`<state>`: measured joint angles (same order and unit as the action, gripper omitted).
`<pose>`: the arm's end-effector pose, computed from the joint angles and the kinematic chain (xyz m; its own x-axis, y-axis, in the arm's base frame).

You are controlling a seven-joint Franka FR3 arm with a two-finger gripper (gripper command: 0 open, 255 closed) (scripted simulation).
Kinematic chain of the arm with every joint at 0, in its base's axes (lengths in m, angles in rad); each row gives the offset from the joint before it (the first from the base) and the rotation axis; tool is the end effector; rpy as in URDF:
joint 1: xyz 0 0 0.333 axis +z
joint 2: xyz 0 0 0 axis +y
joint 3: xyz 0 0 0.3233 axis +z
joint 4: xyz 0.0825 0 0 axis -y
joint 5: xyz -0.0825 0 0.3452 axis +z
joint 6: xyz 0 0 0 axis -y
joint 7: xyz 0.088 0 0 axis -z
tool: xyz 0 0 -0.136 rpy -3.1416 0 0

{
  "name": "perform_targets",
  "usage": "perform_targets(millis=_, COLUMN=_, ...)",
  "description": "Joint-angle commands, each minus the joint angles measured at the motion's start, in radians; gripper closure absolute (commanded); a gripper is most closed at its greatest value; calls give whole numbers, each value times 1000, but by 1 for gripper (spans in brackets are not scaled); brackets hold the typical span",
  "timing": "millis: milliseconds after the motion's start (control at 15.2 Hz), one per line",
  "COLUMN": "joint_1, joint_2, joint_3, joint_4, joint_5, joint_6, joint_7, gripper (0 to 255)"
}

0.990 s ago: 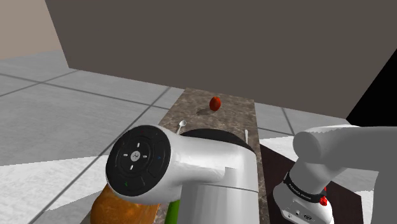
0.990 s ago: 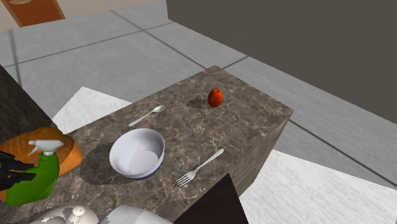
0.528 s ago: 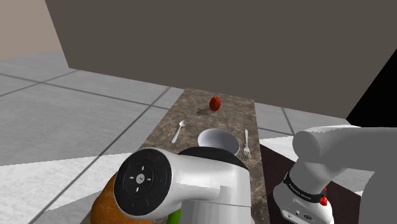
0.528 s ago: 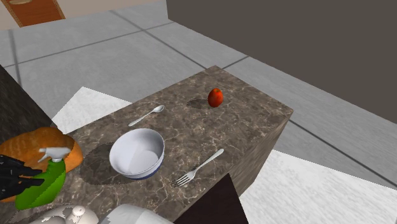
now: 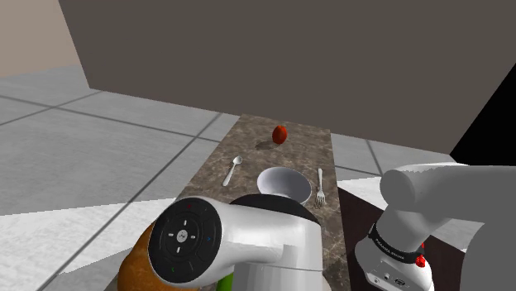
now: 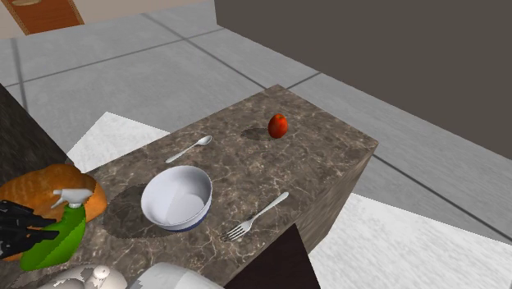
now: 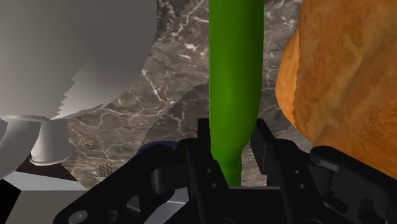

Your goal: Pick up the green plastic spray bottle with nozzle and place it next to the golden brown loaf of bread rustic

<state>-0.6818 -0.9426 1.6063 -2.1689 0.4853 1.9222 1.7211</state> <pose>0.2350 0.4156 0.3139 0.3739 -0.7814 0.4996 -0.8983 -0.4392 -0.0148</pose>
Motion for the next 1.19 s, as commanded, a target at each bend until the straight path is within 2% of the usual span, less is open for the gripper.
perform_targets(millis=0, joint_1=0, joint_2=1, joint_3=5, joint_4=-1, joint_5=3, joint_6=-1, joint_7=0, gripper=0)
perform_targets(millis=330, joint_1=2, joint_2=0, joint_3=6, joint_4=-2, joint_5=3, joint_6=0, joint_7=1, gripper=0)
perform_targets(millis=594, joint_1=22, joint_2=16, joint_3=-52, joint_4=94, joint_5=-41, joint_6=-115, joint_7=25, gripper=0)
perform_targets(millis=1122, joint_1=22, joint_2=16, joint_3=-52, joint_4=94, joint_5=-41, joint_6=-115, joint_7=25, gripper=0)
